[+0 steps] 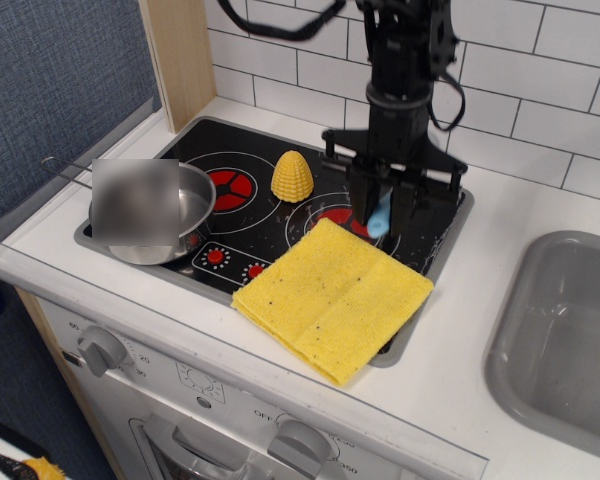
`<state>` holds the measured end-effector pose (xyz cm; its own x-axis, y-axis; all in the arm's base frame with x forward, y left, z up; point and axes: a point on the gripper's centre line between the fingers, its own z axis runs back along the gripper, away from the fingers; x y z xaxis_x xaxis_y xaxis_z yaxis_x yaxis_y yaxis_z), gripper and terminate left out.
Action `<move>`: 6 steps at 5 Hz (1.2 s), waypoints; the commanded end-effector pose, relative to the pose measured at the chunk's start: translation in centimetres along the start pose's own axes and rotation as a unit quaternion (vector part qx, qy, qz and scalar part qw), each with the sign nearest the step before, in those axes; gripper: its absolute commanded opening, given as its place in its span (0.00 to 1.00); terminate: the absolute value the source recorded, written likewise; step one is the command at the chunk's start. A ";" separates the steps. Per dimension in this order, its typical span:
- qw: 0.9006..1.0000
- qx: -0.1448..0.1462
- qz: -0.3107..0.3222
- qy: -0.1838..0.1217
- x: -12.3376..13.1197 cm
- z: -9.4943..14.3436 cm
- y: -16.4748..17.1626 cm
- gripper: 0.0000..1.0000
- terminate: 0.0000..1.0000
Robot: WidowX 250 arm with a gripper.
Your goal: PLACE THE BRUSH BEHIND THE YELLOW CLOTH
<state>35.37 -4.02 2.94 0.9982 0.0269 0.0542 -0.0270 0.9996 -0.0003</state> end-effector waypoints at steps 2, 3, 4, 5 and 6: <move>0.999 0.007 -0.049 -0.021 -0.2 0.2 -0.9 1.00 0.00; 0.997 -0.004 -0.059 -0.057 -0.4 2.9 -0.6 1.00 0.00; 0.997 -0.011 -0.057 -0.060 -0.3 5.2 -0.2 1.00 0.00; 0.996 -0.015 -0.060 -0.058 -0.4 5.9 0.3 1.00 0.00; 0.996 -0.015 -0.060 -0.058 -0.4 5.9 0.3 1.00 0.00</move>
<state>34.31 -4.10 6.11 0.9914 -0.0949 0.0902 0.0968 0.9952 -0.0167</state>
